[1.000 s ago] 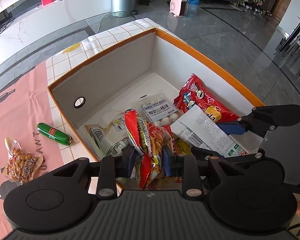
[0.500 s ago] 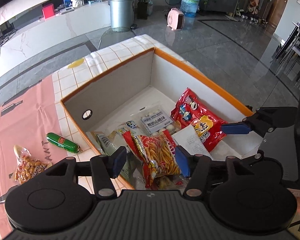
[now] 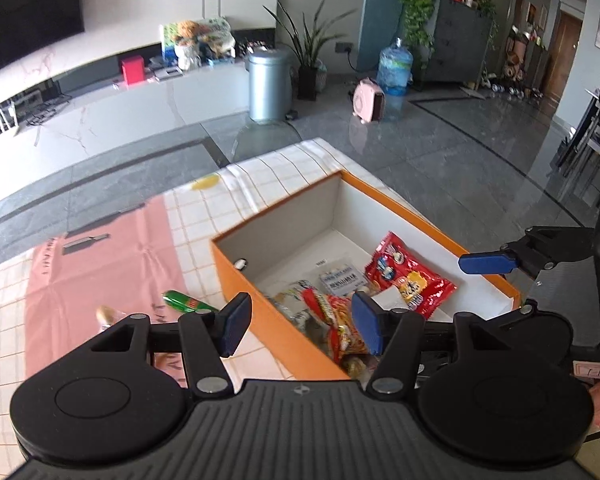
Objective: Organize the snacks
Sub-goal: 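Move both open tools back toward the sausage snacks on the table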
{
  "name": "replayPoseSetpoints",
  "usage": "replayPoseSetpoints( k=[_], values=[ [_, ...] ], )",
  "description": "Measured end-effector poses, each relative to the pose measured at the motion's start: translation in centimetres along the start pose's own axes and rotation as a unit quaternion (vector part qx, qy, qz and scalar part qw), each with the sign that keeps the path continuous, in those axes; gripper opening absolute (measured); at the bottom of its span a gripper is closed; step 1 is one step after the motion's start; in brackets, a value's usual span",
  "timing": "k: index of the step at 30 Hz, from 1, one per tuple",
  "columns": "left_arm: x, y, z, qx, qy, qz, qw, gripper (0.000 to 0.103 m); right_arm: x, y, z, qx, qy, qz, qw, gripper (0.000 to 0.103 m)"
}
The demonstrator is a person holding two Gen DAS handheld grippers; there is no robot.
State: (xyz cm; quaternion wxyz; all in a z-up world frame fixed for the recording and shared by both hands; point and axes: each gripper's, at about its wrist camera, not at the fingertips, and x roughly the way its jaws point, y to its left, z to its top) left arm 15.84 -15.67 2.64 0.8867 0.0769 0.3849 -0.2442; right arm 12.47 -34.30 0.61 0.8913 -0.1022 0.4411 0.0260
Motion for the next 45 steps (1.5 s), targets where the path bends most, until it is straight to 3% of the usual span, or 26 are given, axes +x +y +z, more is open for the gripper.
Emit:
replayPoseSetpoints(
  k=[6,11,21,27,35,39,45],
  values=[
    [-3.9,2.0,-1.6,0.008,-0.048,0.033,0.9983,0.071,-3.1,3.3,0.0,0.022,-0.053,0.021,0.998,0.076],
    [-6.3,4.3,-3.5,-0.016,-0.075,0.052,0.9957,0.071,-4.5,6.5,-0.6,0.049,-0.086,0.049,0.994,0.076],
    [-7.6,11.0,-7.6,-0.092,-0.088,0.082,0.9884,0.072,-4.5,12.3,-2.5,0.116,-0.141,0.072,0.981,0.076],
    [-6.0,14.6,-9.1,-0.134,-0.068,0.076,0.9857,0.072,-1.8,14.9,-2.8,0.127,-0.138,0.079,0.979,0.075],
    [-1.7,17.4,-10.6,-0.175,-0.031,0.050,0.9828,0.071,3.4,17.0,-1.4,0.077,-0.111,0.070,0.988,0.056],
    [0.9,18.3,-10.9,-0.189,-0.014,0.041,0.9811,0.071,6.3,17.5,-0.3,0.048,-0.106,0.067,0.991,0.056],
    [4.6,20.2,-11.2,-0.240,0.003,0.024,0.9706,0.071,10.7,17.9,1.4,0.002,-0.102,0.045,0.994,0.052]
  ],
)
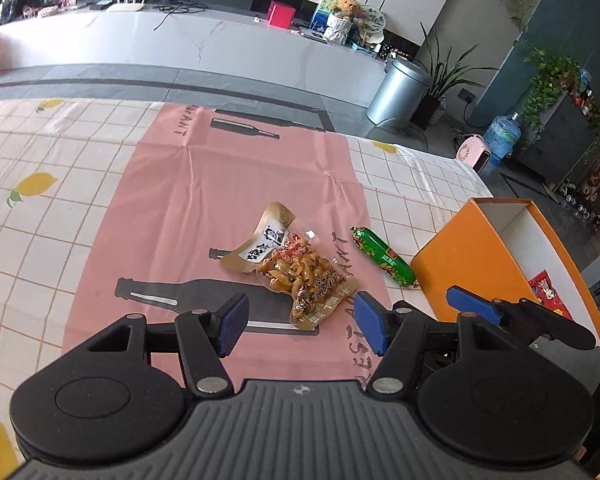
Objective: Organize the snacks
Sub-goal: 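Move both open tools back toward the sausage snacks on the table, then close the left gripper on the clear sausage packet while the right gripper grasps the green sausage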
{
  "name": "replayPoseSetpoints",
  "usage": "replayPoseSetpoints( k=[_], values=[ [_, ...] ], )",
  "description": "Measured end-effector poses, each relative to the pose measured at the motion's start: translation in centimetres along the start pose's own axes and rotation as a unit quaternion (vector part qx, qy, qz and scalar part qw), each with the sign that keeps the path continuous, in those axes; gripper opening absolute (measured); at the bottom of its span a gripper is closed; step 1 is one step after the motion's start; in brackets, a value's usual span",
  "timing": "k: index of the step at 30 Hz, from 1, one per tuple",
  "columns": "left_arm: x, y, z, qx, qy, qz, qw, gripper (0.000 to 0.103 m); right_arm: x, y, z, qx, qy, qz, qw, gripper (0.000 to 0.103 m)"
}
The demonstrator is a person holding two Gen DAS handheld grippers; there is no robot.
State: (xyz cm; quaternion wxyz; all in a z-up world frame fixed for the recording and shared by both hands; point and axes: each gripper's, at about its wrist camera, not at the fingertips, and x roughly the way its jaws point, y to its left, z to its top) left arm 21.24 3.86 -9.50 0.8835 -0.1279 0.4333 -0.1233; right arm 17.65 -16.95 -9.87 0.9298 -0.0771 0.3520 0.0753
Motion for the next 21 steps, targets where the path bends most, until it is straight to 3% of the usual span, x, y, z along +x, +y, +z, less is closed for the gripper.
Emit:
replayPoseSetpoints(
  k=[7,21],
  values=[
    [3.8,1.0,0.0,-0.029,0.020,-0.007,0.9993,0.071,4.3,-0.1,1.1,-0.030,-0.007,-0.024,0.999,0.049],
    [5.9,1.1,0.1,-0.029,0.026,-0.016,0.9991,0.070,10.0,-0.2,1.7,-0.055,0.004,-0.032,0.998,0.039]
  ],
)
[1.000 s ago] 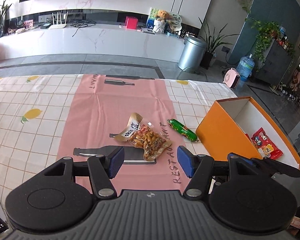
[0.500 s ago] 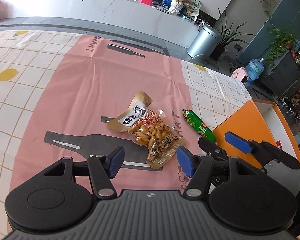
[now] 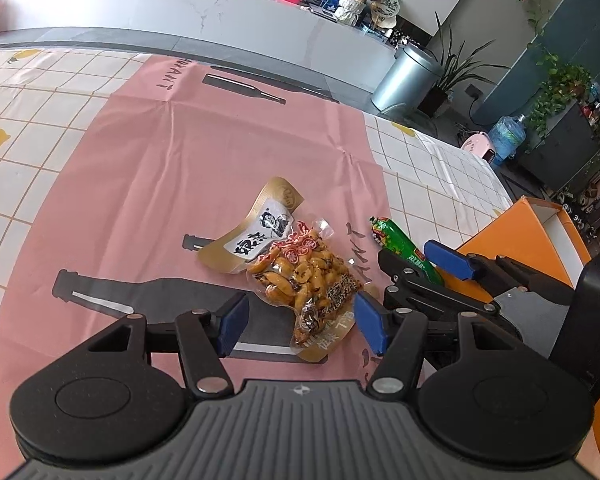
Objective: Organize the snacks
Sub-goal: 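Close the left gripper on the clear sausage packet while the right gripper grasps the green sausage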
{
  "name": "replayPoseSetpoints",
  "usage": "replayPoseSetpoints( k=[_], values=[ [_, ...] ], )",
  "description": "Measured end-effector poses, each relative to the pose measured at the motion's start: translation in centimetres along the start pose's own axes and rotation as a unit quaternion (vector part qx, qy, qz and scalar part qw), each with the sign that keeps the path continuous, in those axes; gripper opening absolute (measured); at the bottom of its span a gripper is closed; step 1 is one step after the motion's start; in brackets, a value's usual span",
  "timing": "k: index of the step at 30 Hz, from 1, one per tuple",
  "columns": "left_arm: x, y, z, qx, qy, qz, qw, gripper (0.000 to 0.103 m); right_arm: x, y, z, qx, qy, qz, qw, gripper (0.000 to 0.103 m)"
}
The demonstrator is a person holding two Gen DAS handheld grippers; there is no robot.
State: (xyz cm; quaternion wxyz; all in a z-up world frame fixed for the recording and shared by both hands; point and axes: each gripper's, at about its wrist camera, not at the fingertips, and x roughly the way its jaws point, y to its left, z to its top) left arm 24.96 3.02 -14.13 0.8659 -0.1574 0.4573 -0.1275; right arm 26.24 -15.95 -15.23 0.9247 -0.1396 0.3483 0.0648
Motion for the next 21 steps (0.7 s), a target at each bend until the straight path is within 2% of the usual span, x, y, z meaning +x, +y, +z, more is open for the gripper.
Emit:
replayPoseSetpoints(
  k=[4,6,12,19,21],
  values=[
    [0.2,0.2,0.0,0.001,0.002,0.004,1.0000,0.065,0.5,-0.2,-0.1,0.010,0.016,0.015,1.000,0.037],
    [0.1,0.2,0.1,0.004,-0.001,0.010,0.9999,0.062,0.6,-0.8,-0.2,0.036,0.026,0.038,0.998,0.024],
    [-0.5,1.2,0.1,-0.003,-0.003,0.011,0.9999,0.062,0.0,0.5,-0.1,0.038,0.029,0.111,0.993,0.022],
    [-0.6,2.4,0.6,-0.005,-0.013,0.022,0.9997,0.062,-1.0,1.9,-0.4,0.027,0.029,0.150,0.988,0.022],
    [-0.1,2.7,0.7,0.003,-0.011,0.021,0.9997,0.068,-1.0,1.9,-0.4,0.029,0.029,0.155,0.987,0.022]
  ],
)
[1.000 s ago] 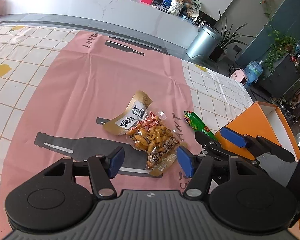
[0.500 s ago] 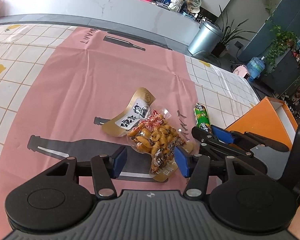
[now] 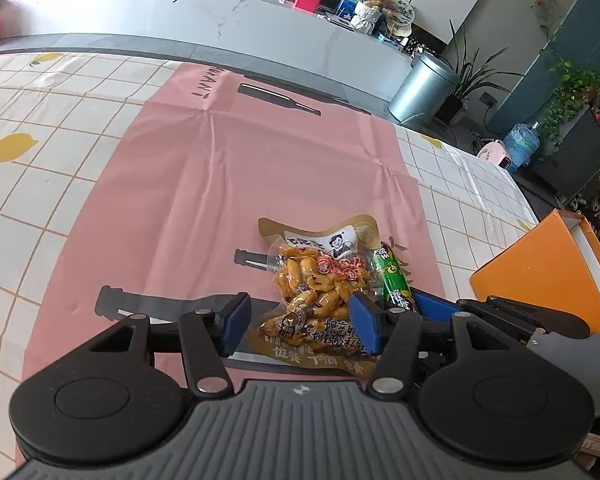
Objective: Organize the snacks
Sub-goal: 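Close the left gripper on the clear sausage packet while the right gripper grasps the green sausage, then lift both held snacks and carry them over the orange box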
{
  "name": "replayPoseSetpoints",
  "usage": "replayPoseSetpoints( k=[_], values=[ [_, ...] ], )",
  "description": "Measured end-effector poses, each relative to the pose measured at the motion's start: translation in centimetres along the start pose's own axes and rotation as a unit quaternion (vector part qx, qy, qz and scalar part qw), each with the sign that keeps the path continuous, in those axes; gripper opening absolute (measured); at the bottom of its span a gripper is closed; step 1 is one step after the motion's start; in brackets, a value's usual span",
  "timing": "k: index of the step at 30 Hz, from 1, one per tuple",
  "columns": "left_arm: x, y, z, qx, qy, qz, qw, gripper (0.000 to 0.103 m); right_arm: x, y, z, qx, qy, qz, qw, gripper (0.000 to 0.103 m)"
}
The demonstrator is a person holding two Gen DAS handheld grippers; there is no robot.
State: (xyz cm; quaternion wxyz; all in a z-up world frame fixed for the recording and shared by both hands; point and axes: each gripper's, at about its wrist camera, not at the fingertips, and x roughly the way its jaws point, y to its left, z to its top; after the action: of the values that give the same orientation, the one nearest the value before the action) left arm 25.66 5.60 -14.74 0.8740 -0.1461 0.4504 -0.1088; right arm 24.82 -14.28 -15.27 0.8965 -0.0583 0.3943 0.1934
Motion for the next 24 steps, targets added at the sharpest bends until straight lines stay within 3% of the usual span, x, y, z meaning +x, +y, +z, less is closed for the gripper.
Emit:
replayPoseSetpoints(
  k=[5,11,18,24],
  values=[
    [0.7,-0.9,-0.2,0.057,-0.018,0.002,0.9982,0.077,-0.1,0.0,-0.1,-0.001,-0.003,0.002,1.000,0.022],
    [1.2,-2.0,-0.7,0.094,-0.030,-0.001,0.9951,0.072,-0.1,0.4,-0.3,-0.017,-0.007,-0.001,1.000,0.022],
    [1.0,-2.0,-0.8,0.082,-0.028,-0.020,0.9960,0.066,-0.2,0.5,-0.4,-0.015,-0.009,0.002,1.000,0.021],
    [0.3,-2.2,-1.2,0.073,-0.031,-0.014,0.9967,0.065,-0.5,0.7,-0.4,-0.010,-0.006,0.000,1.000,0.020]
  ],
)
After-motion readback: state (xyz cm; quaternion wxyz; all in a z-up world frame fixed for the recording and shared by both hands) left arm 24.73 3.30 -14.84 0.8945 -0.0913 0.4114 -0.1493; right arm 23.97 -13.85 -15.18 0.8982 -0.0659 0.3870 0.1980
